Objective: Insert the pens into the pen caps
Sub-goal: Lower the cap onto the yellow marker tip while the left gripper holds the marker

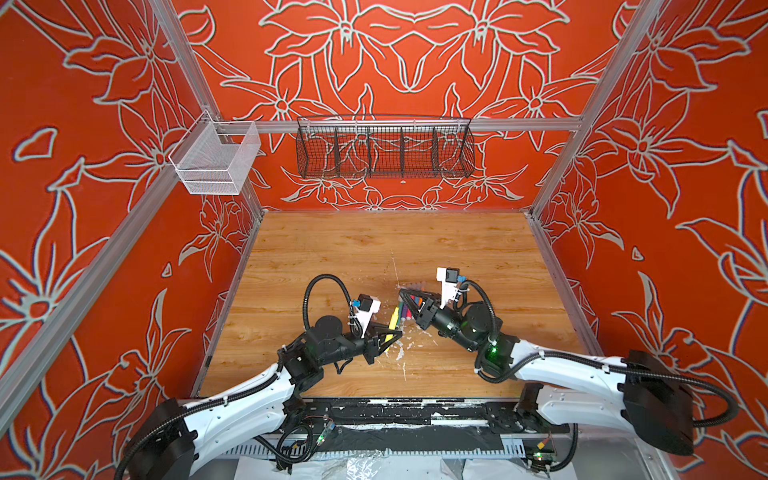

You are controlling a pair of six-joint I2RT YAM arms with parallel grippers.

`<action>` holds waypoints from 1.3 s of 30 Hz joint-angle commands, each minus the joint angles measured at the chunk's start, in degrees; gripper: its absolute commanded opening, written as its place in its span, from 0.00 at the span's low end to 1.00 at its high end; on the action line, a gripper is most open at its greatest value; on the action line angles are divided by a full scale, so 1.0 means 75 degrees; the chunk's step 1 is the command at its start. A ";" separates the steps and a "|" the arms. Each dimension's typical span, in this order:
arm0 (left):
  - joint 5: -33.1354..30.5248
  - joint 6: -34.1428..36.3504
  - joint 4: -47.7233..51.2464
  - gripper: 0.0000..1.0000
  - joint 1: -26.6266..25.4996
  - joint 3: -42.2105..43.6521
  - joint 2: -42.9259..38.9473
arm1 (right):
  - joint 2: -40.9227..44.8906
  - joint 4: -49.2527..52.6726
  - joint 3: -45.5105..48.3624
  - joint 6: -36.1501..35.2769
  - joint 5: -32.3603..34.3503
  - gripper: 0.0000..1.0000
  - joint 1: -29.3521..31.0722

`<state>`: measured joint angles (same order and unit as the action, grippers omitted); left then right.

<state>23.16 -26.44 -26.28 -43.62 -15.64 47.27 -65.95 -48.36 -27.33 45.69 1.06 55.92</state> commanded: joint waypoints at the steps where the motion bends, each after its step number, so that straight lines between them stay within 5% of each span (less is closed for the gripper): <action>1: -0.0058 0.0012 -0.0370 0.00 -0.0067 -0.0176 0.0011 | 0.0098 -0.0413 0.0174 0.0122 -0.0126 0.00 0.0021; 33: -0.0468 -0.0064 -0.0447 0.00 -0.0068 -0.0221 -0.0326 | -0.0991 -0.2026 0.0335 0.0446 -0.1475 0.00 0.0026; 39: 0.0171 -0.0247 -0.0882 0.00 0.0008 -0.0501 -0.0139 | -0.1493 -0.2786 0.0435 0.0699 -0.1892 0.00 0.0020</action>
<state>20.64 -27.92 -26.39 -43.70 -15.97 45.93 -75.46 -66.19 -24.88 48.99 -8.38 55.53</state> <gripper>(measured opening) 0.145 0.171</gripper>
